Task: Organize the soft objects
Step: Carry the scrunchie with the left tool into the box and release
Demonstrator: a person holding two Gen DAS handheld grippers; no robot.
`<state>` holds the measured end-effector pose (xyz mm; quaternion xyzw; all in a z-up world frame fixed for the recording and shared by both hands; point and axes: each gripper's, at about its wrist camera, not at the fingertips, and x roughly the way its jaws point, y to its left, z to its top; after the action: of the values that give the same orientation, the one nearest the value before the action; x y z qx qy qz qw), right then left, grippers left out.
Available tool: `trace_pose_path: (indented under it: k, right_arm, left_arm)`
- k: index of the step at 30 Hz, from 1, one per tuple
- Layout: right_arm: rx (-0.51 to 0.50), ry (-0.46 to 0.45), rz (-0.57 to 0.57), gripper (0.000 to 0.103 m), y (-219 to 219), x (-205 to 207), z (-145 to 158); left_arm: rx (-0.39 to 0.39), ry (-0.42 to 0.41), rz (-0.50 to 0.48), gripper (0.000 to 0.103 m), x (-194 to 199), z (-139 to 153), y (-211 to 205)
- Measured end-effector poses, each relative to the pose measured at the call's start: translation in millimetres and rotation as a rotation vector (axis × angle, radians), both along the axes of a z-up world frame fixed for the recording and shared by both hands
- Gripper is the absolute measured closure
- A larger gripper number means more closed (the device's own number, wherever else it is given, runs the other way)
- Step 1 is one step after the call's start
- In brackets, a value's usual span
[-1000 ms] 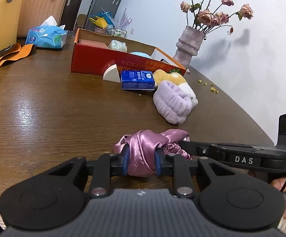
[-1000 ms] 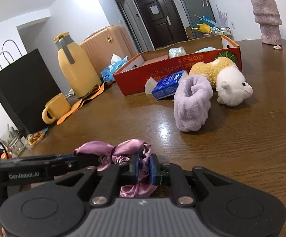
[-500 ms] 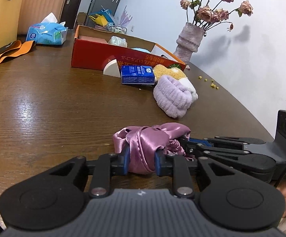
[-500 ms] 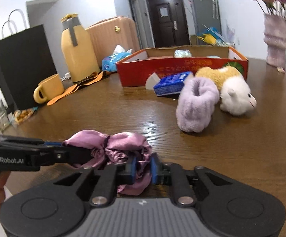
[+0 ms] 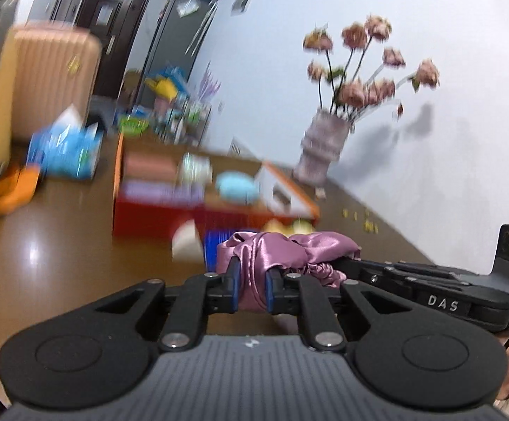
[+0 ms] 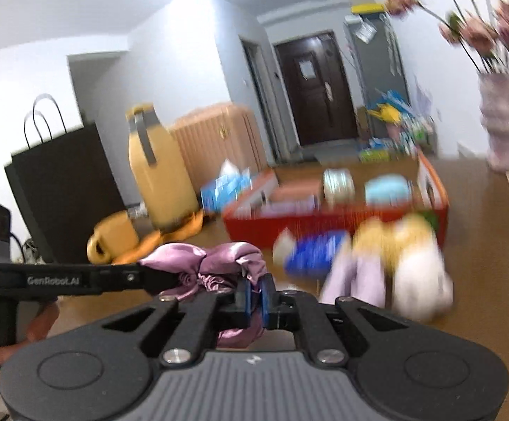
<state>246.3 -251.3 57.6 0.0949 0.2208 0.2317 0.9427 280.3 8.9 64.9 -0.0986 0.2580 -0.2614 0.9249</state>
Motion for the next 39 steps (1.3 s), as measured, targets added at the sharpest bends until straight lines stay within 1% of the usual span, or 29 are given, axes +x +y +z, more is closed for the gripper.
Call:
trace_pose_path:
  k: [2,3,4,6,7,9,11,13,15,16,17,19,20,22,23,24,25,26,27,30,31,32,33,35,36,37,39]
  right_arm:
    - [-0.010,-0.021,0.024,0.097,-2.6,43.0,19.5]
    - [-0.007,-0.018,0.037,0.097,-3.7,71.2,27.9]
    - [-0.003,-0.005,0.047,0.097,-3.4,97.0,33.2]
    - [-0.026,0.031,0.051,0.097,1.9,150.8,37.7]
    - [-0.032,0.069,0.050,0.097,5.4,181.3,36.1]
    - [-0.038,0.156,0.049,0.097,14.8,237.0,27.3]
    - [-0.060,0.238,0.053,0.097,26.1,284.1,13.0]
    - [-0.090,0.318,0.050,0.097,37.9,319.7,-4.8]
    - [-0.111,0.394,0.059,0.097,50.2,340.6,-23.8]
    - [-0.140,0.423,0.054,0.097,56.8,349.8,-32.7]
    - [-0.166,0.439,0.048,0.097,62.0,355.5,-39.4]
    - [-0.193,0.467,0.042,0.097,69.2,361.8,-51.0]
    - [-0.191,0.485,0.043,0.096,70.7,364.0,-54.0]
    - [-0.192,0.482,0.037,0.091,71.6,362.6,-52.4]
    - [-0.198,0.477,0.027,0.089,71.0,360.4,-48.9]
    - [-0.197,0.469,0.027,0.089,70.0,357.0,-45.3]
    - [-0.194,0.460,0.029,0.089,66.8,351.5,-37.6]
    - [-0.193,0.449,0.028,0.085,62.8,345.3,-29.1]
    - [-0.190,0.431,0.022,0.078,56.9,337.1,-18.2]
    - [-0.184,0.363,-0.013,0.070,33.3,311.1,17.8]
    - [-0.176,0.332,-0.033,0.068,21.1,297.6,32.6]
    - [-0.172,0.305,-0.051,0.064,10.3,287.0,45.0]
    - [-0.172,0.278,-0.071,0.061,-0.2,272.9,57.1]
    - [-0.186,0.224,-0.132,0.057,-28.8,244.4,79.7]
    - [-0.197,0.200,-0.163,0.053,-39.8,231.1,88.2]
    - [-0.204,0.174,-0.197,0.051,-50.7,217.1,95.6]
    - [-0.187,0.130,-0.249,0.041,-69.4,190.9,106.1]
  left_arm:
    - [0.031,-0.025,0.011,0.089,41.0,12.9,-4.2]
    - [0.048,-0.020,0.025,0.091,62.0,15.6,-7.3]
    - [0.064,-0.003,0.040,0.092,88.7,18.1,-9.7]
    - [0.103,0.029,0.069,0.092,140.3,18.2,-14.1]
    - [0.127,0.042,0.089,0.093,163.8,16.2,-15.9]
    - [0.165,0.095,0.124,0.093,209.3,6.5,-17.4]
    - [0.193,0.138,0.160,0.093,242.9,-5.8,-17.8]
    - [0.267,0.184,0.193,0.093,272.3,-23.9,-21.4]
    - [0.337,0.220,0.207,0.093,285.7,-39.6,-24.0]
    - [0.377,0.230,0.189,0.092,289.1,-45.7,-28.8]
    - [0.421,0.217,0.178,0.092,288.8,-49.7,-34.1]
    - [0.503,0.188,0.171,0.091,286.3,-57.0,-41.8]
    - [0.526,0.185,0.171,0.091,287.8,-60.2,-44.1]
    - [0.550,0.172,0.171,0.088,287.0,-61.9,-46.5]
    - [0.548,0.176,0.173,0.086,285.4,-60.2,-46.1]
    - [0.533,0.179,0.174,0.079,282.0,-55.8,-42.5]
    - [0.522,0.176,0.180,0.070,277.9,-50.0,-38.8]
    - [0.507,0.167,0.187,0.065,271.5,-41.0,-33.8]
    - [0.496,0.159,0.190,0.061,267.7,-32.5,-29.9]
    - [0.460,0.116,0.209,0.060,241.8,5.3,-18.0]
    - [0.453,0.092,0.221,0.055,230.0,20.1,-13.2]
    - [0.444,0.066,0.228,0.052,217.2,34.6,-7.8]
    - [0.433,0.045,0.233,0.046,206.4,46.8,-2.5]
    - [0.408,0.022,0.247,0.040,183.8,67.4,7.0]
    - [0.388,0.015,0.251,0.036,172.6,75.6,11.6]
    - [0.370,0.012,0.257,0.034,164.8,81.5,15.3]
    - [0.337,0.009,0.271,0.034,147.0,90.9,19.4]
